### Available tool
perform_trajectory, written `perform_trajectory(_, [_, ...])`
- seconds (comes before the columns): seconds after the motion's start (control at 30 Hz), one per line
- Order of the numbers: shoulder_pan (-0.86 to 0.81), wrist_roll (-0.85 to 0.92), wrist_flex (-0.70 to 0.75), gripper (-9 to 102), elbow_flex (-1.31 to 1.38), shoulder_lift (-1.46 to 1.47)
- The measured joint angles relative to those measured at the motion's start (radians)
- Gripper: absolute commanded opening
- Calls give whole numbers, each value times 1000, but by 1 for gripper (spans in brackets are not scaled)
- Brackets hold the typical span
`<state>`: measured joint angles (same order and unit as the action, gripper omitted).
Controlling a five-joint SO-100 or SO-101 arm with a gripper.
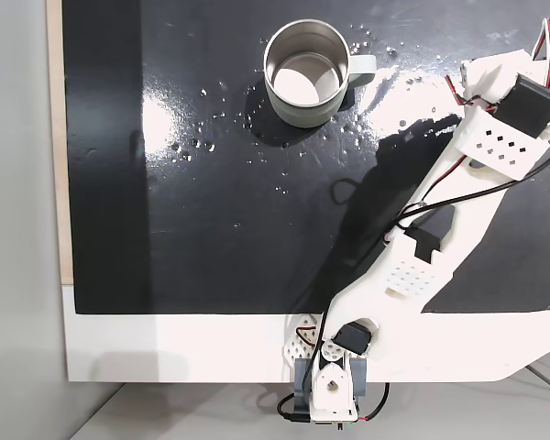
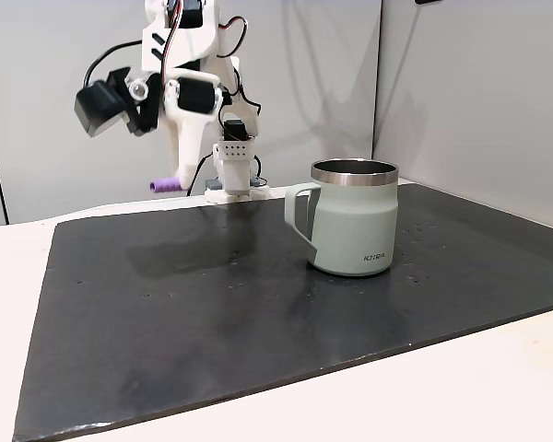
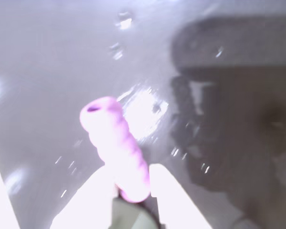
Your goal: Grasp a pengrip and put it in the cup.
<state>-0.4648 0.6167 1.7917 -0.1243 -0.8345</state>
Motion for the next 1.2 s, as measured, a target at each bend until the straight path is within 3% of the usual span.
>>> perform_trajectory(0.27, [129, -75, 0, 0, -15, -153])
perform_trajectory(0.9, [552, -377, 0, 0, -74, -216])
perform_trajectory(1.2, [586, -397, 0, 0, -242, -249])
